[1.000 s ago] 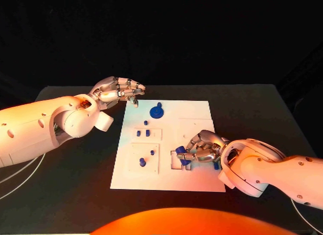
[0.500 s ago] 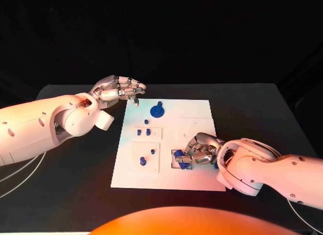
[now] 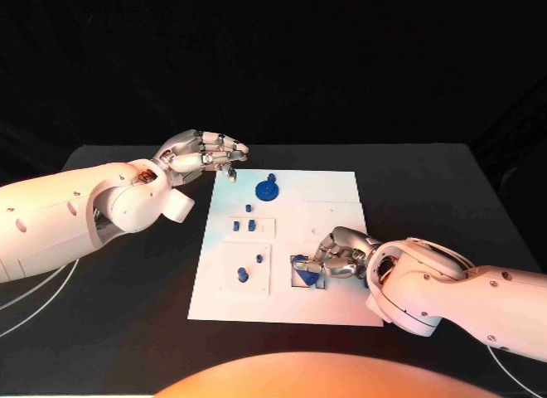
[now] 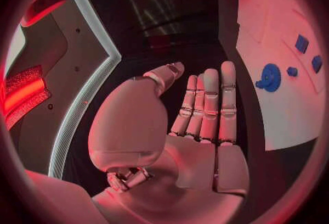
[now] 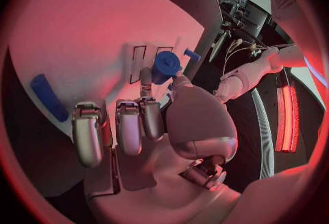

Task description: Assemble the parts on the task board

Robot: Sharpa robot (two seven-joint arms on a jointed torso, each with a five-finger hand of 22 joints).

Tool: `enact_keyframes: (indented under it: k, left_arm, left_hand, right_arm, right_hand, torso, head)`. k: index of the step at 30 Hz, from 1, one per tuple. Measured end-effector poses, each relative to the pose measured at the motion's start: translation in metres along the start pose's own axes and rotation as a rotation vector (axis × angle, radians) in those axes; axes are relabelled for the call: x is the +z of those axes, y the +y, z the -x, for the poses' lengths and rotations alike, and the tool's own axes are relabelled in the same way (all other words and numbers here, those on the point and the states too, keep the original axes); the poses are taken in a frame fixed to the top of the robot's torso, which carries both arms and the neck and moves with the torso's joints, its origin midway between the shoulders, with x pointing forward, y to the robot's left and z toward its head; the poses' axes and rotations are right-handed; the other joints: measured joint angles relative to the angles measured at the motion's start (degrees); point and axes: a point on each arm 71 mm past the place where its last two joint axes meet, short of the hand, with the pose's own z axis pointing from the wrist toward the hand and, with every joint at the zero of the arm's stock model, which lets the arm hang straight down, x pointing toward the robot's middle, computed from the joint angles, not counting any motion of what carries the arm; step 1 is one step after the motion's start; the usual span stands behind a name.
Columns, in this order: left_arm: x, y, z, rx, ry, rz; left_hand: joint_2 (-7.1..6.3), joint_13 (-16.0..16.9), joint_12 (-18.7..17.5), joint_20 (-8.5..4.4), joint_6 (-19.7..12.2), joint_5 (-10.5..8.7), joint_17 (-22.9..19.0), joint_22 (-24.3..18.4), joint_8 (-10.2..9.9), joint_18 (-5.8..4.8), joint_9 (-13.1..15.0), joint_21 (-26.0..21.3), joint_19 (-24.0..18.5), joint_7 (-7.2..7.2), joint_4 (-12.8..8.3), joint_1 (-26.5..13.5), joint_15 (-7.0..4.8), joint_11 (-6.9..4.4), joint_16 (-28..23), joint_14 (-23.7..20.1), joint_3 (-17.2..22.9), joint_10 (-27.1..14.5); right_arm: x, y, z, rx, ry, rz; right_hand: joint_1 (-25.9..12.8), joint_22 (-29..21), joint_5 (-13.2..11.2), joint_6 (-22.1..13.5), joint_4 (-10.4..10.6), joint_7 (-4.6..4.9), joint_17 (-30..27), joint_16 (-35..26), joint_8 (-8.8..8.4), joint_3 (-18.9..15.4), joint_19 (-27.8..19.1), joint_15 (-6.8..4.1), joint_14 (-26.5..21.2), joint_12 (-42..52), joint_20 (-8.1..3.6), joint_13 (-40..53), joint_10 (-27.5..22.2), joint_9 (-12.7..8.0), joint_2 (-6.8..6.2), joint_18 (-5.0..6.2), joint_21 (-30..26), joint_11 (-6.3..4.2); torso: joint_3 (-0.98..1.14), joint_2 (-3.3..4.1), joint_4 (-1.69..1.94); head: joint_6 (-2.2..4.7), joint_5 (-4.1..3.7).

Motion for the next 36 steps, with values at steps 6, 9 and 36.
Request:
enact_keyframes:
  k: [6, 9, 36]
  left_arm:
    - [0.0, 0.0, 0.0, 0.0, 0.0, 0.0]
    - [0.0, 0.0, 0.0, 0.0, 0.0, 0.001]
    - [0.0, 0.0, 0.001, 0.0, -0.001, 0.004]
  left_hand:
    - [0.0, 0.0, 0.0, 0.0, 0.0, 0.0, 0.0, 0.0, 0.0, 0.0, 0.0, 0.0, 0.0, 0.0, 0.0, 0.0, 0.0, 0.0, 0.0, 0.0, 0.0, 0.0]
    - [0.0, 0.0, 0.0, 0.0, 0.0, 0.0, 0.0, 0.0, 0.0, 0.0, 0.0, 0.0, 0.0, 0.0, 0.0, 0.0, 0.0, 0.0, 0.0, 0.0, 0.0, 0.0]
    - [0.35, 0.0, 0.0, 0.0, 0.0, 0.0, -0.1, 0.0, 0.0, 0.0, 0.0, 0.0, 0.0, 0.0, 0.0, 0.4, 0.2, 0.0, 0.2, -0.2, 0.0, 0.0]
  right_arm:
    - [0.001, -0.001, 0.001, -0.01, -0.013, -0.007]
    - [0.001, 0.0, 0.0, -0.014, -0.014, -0.007]
    - [-0.021, 0.001, -0.001, -0.006, 0.04, 0.08]
  right_hand:
    - [-3.0, 0.0, -4.8, -0.5, 0.1, 0.08, 0.0, 0.0, 0.55, -3.3, 0.0, 0.0, 0.0, -0.2, 0.0, 0.0, 0.0, -0.1, 0.94, 0.0, 0.0, 0.0]
    - [-4.8, 0.0, -6.5, -0.7, 0.1, 0.29, 0.0, 0.0, 0.85, -4.8, 0.0, 0.0, 0.0, -0.5, 0.0, 0.0, 0.0, -0.1, 0.09, 0.0, 0.0, 0.0]
    - [-0.7, 0.0, -5.0, -1.2, -0.1, 0.31, 0.0, 0.0, 2.18, -4.4, 0.0, 0.0, 0.0, -0.5, 0.01, 0.0, 0.0, -0.2, 2.89, 0.0, 0.0, 0.0]
  torso:
    - [0.02, 0.0, 0.0]
    - [0.01, 0.0, 0.0]
    - [0.0, -0.08, -0.1]
  head:
    - [0.01, -0.09]
    - [0.03, -0.14]
    - [0.08, -0.19]
